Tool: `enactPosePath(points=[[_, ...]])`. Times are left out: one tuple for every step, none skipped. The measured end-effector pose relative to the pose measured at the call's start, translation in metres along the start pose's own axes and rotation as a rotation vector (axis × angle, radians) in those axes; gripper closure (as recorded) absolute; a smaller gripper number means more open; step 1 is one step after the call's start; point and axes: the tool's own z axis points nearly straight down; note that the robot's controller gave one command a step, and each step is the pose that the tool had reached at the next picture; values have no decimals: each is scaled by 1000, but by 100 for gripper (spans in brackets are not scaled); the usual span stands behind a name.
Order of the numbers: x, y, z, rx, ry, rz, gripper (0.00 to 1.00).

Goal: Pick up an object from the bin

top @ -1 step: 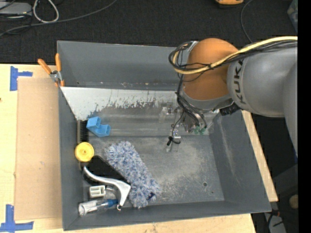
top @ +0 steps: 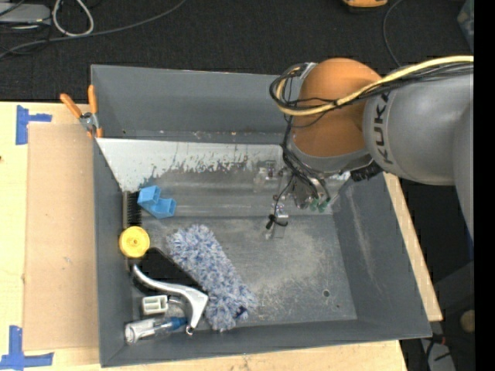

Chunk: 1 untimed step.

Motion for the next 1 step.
enactPosePath(points=[[23,107,89,0,1,-110,0]])
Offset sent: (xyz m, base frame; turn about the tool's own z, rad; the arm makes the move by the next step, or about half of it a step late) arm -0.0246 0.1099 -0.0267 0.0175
